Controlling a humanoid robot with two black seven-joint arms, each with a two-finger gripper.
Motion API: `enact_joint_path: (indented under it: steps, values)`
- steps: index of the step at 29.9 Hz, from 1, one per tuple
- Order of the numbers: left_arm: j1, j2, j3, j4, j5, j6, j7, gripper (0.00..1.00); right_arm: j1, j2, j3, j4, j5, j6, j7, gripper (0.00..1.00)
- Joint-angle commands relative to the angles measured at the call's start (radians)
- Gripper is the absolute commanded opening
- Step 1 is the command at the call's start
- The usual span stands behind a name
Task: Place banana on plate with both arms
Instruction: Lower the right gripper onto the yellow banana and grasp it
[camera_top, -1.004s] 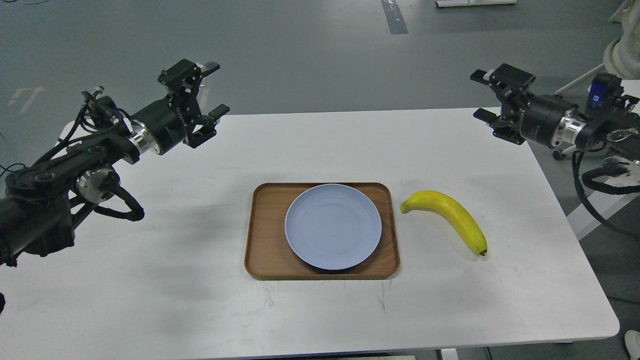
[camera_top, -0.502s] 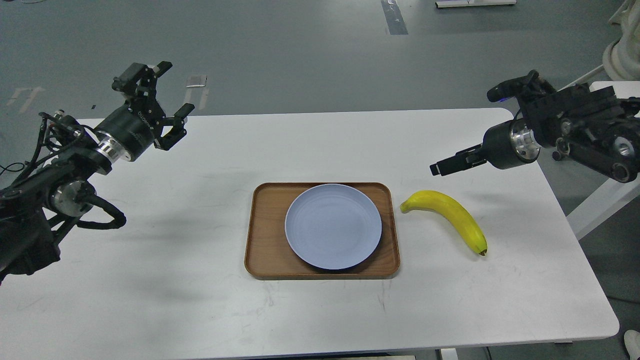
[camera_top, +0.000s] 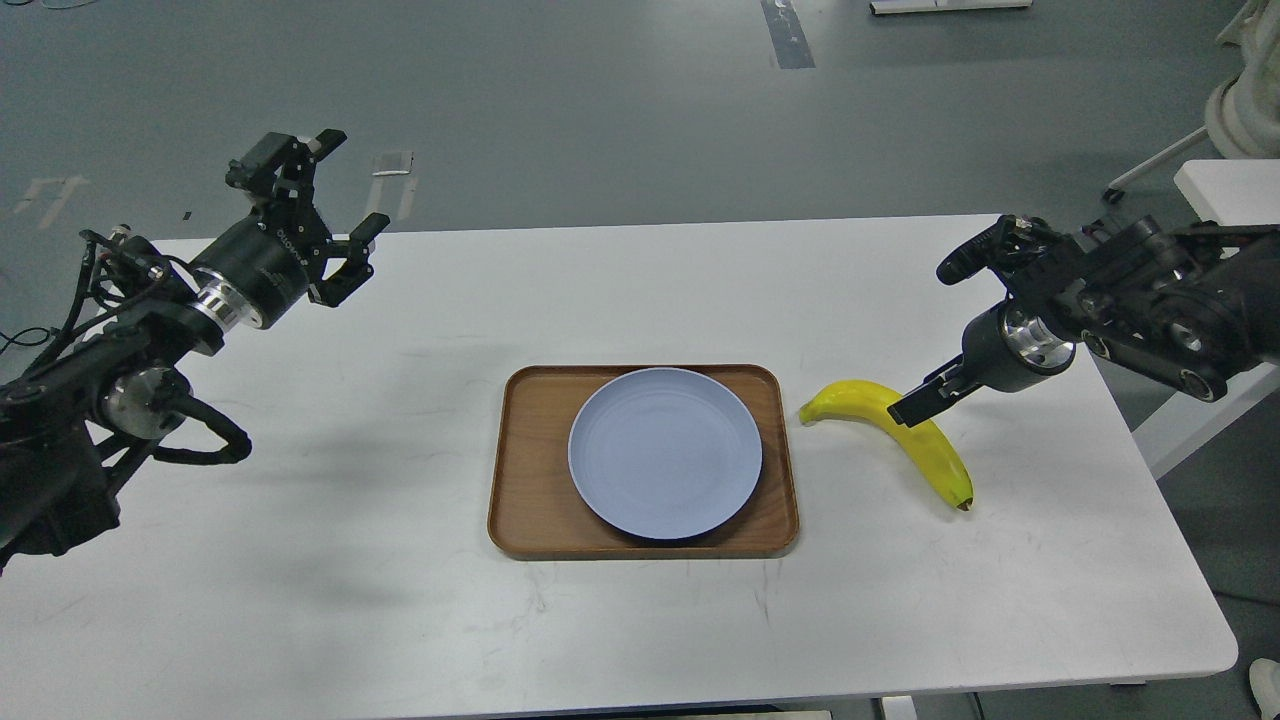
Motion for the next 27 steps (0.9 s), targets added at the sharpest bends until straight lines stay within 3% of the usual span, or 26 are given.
enact_joint_path:
  steps: [1,6,12,18,19,21,27]
  values:
    - [0.002,0.000,0.000,0.000,0.002,0.000,0.000,0.98,-0.025,0.010,0.001,-0.009,-0.001,0.000,0.000,1.00]
    - [0.002,0.000,0.000,0.000,0.002,0.000,0.000,0.98,-0.050,0.012,0.004,-0.009,0.002,0.000,0.000,0.99]
    - [0.002,0.000,0.000,0.000,0.003,0.000,0.000,0.98,-0.059,0.012,0.003,-0.007,0.004,0.000,0.000,0.90]
    - [0.004,-0.002,0.000,0.000,0.003,0.000,0.000,0.98,-0.059,0.015,0.003,-0.009,0.005,0.000,0.000,0.50]
    - [0.002,-0.002,0.000,0.000,0.003,0.000,0.000,0.98,-0.061,0.022,0.003,-0.009,0.007,0.000,0.000,0.36]
    - [0.002,-0.002,0.000,0.000,0.003,0.000,0.000,0.98,-0.061,0.029,0.003,-0.009,0.008,0.000,0.000,0.19]
    - [0.004,-0.002,0.000,0.000,0.003,0.000,0.000,0.98,-0.038,0.018,0.000,-0.007,0.010,0.000,0.000,0.12]
